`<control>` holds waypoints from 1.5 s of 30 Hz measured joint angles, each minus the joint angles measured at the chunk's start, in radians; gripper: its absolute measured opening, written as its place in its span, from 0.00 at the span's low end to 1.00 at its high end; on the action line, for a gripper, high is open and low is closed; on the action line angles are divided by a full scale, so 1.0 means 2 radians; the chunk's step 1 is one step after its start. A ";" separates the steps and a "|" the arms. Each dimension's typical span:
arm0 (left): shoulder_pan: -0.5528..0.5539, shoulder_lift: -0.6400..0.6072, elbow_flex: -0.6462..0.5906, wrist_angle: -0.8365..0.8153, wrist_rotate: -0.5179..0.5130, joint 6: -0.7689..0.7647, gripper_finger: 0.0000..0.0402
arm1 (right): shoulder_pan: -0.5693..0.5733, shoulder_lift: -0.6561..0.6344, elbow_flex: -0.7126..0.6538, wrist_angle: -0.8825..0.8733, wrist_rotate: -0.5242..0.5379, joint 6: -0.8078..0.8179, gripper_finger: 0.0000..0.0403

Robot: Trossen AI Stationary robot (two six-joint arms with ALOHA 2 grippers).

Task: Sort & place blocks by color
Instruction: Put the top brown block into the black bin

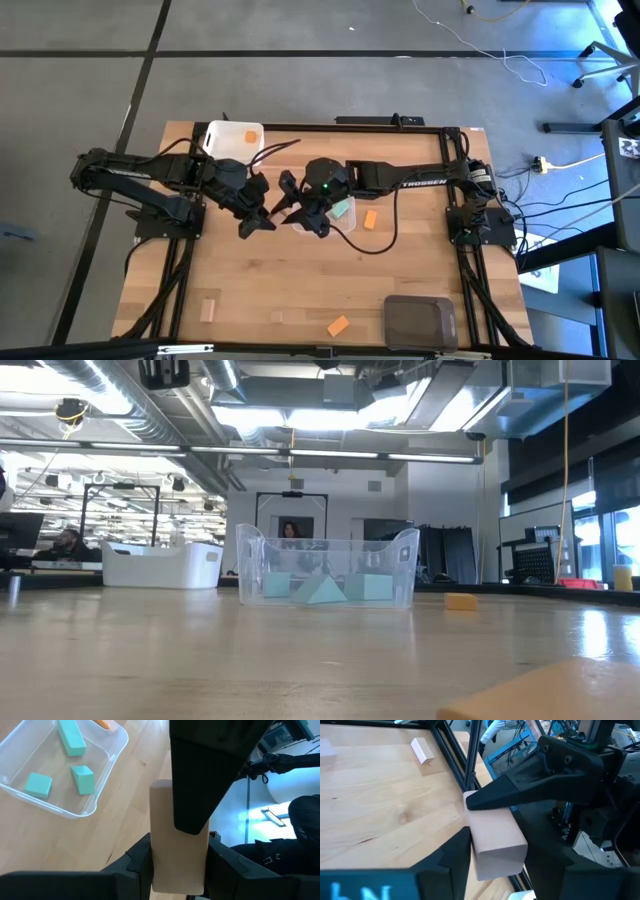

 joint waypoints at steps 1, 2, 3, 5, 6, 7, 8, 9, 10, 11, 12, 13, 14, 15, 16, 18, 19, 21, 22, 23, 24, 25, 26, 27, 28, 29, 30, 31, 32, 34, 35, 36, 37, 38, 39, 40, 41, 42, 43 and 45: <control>0.000 0.000 0.000 0.000 0.001 0.000 0.31 | 0.000 0.000 0.000 0.000 0.000 0.000 0.37; 0.000 0.000 0.000 0.000 0.002 0.000 0.31 | 0.000 0.000 0.000 -0.001 0.000 -0.001 0.35; 0.000 0.000 0.000 -0.001 0.002 0.000 0.31 | 0.000 0.000 0.000 -0.001 -0.001 -0.001 0.34; 0.000 0.000 0.000 -0.001 0.002 0.000 0.31 | 0.000 0.000 0.000 -0.001 -0.001 -0.002 0.33; 0.000 0.000 0.000 -0.001 0.002 0.000 0.31 | 0.000 0.000 0.000 -0.001 -0.001 -0.001 0.33; 0.000 0.000 0.000 -0.001 0.002 0.000 0.31 | 0.000 0.000 0.000 -0.001 0.000 -0.001 0.33; 0.000 0.000 0.000 0.000 0.002 0.000 0.31 | 0.000 0.000 0.000 -0.001 0.000 -0.001 0.33; 0.000 0.000 0.000 0.000 0.002 0.000 0.31 | 0.000 0.000 0.000 -0.001 0.000 -0.001 0.33; 0.000 0.000 0.000 0.000 0.002 0.000 0.31 | 0.000 0.000 0.000 -0.001 0.000 -0.001 0.34; 0.000 0.000 0.000 0.000 0.002 0.000 0.31 | 0.000 0.000 0.000 -0.001 0.000 0.000 0.34; 0.000 0.000 0.000 0.000 0.002 0.000 0.31 | 0.000 0.000 0.000 -0.001 0.000 0.000 0.34; 0.000 0.000 0.000 0.000 0.002 -0.001 0.31 | 0.000 0.000 0.000 -0.001 0.000 0.000 0.34; 0.000 0.000 0.000 0.000 0.002 -0.001 0.31 | 0.000 0.000 0.000 -0.001 0.000 0.000 0.33; 0.000 0.000 0.000 0.000 0.002 -0.001 0.31 | 0.000 0.000 0.000 -0.001 0.000 0.001 0.33; 0.000 0.000 0.000 0.000 0.003 -0.001 0.31 | 0.000 0.000 0.000 -0.001 0.000 0.001 0.33; 0.000 0.000 0.000 0.001 0.006 -0.004 0.33 | 0.000 0.000 0.000 0.000 0.000 0.002 0.33; 0.000 0.000 0.000 0.001 0.008 -0.005 0.36 | 0.000 0.000 0.000 0.000 0.000 0.003 0.33; 0.000 0.000 0.000 0.004 0.015 -0.015 0.43 | 0.000 0.000 0.000 0.004 0.002 0.004 0.33; 0.000 0.000 0.000 0.004 0.019 -0.016 0.45 | 0.000 0.000 0.000 0.004 0.003 0.004 0.33; 0.000 0.000 0.000 0.004 0.022 -0.016 0.47 | 0.000 -0.001 0.000 0.004 0.003 0.004 0.33; -0.001 0.000 0.000 0.004 0.024 -0.018 0.48 | 0.000 -0.001 0.000 0.004 0.005 0.004 0.33; -0.002 0.000 0.000 0.003 0.025 -0.018 0.48 | 0.000 -0.001 0.000 0.004 0.008 0.004 0.33; -0.002 0.000 0.000 0.000 0.028 -0.017 0.49 | 0.001 -0.001 0.000 0.004 0.013 0.004 0.33; -0.002 0.000 0.000 -0.005 0.033 -0.017 0.49 | 0.001 -0.001 0.000 0.004 0.018 0.003 0.33; -0.002 0.000 0.000 -0.013 0.037 -0.017 0.49 | 0.001 -0.001 0.000 0.004 0.024 0.003 0.33; -0.002 0.000 0.000 -0.022 0.040 -0.017 0.49 | 0.001 -0.001 0.000 0.004 0.026 0.002 0.33; -0.003 0.000 0.000 -0.033 0.042 -0.017 0.49 | 0.000 -0.001 0.000 0.003 0.027 0.002 0.33; -0.003 0.000 0.000 -0.046 0.043 -0.017 0.49 | 0.000 -0.001 0.001 0.002 0.030 0.002 0.33; -0.003 0.000 0.000 -0.062 0.042 -0.017 0.49 | 0.000 -0.001 0.003 0.001 0.034 0.002 0.33; -0.003 0.000 0.000 -0.091 0.037 -0.017 0.49 | 0.000 -0.001 0.005 0.002 0.034 0.002 0.33; -0.003 0.000 0.000 -0.105 0.029 -0.017 0.49 | 0.000 -0.001 0.005 0.002 0.034 0.002 0.33; -0.003 0.000 0.000 -0.119 0.021 -0.017 0.49 | 0.000 -0.001 0.005 0.002 0.034 0.002 0.33; -0.003 -0.001 0.000 -0.130 0.009 -0.017 0.49 | 0.001 -0.001 0.005 0.002 0.037 0.003 0.33; -0.003 -0.005 0.000 -0.140 -0.002 -0.017 0.49 | 0.001 -0.001 0.005 0.001 0.044 0.003 0.33; -0.003 -0.010 0.000 -0.149 -0.013 -0.015 0.49 | 0.001 -0.001 0.005 0.000 0.053 0.003 0.33; -0.003 -0.014 0.000 -0.154 -0.025 -0.015 0.49 | 0.001 -0.001 0.005 -0.002 0.061 0.004 0.33; -0.003 -0.017 0.000 -0.159 -0.036 -0.014 0.49 | 0.002 -0.001 0.005 -0.004 0.068 0.009 0.33; -0.003 -0.023 0.000 -0.165 -0.050 -0.014 0.49 | 0.003 -0.001 0.005 -0.006 0.075 0.018 0.33; -0.002 -0.031 0.000 -0.172 -0.063 -0.014 0.49 | 0.004 -0.001 0.005 -0.007 0.080 0.028 0.33; -0.002 -0.048 0.000 -0.180 -0.090 -0.016 0.49 | 0.006 -0.006 0.005 -0.022 0.090 0.047 0.33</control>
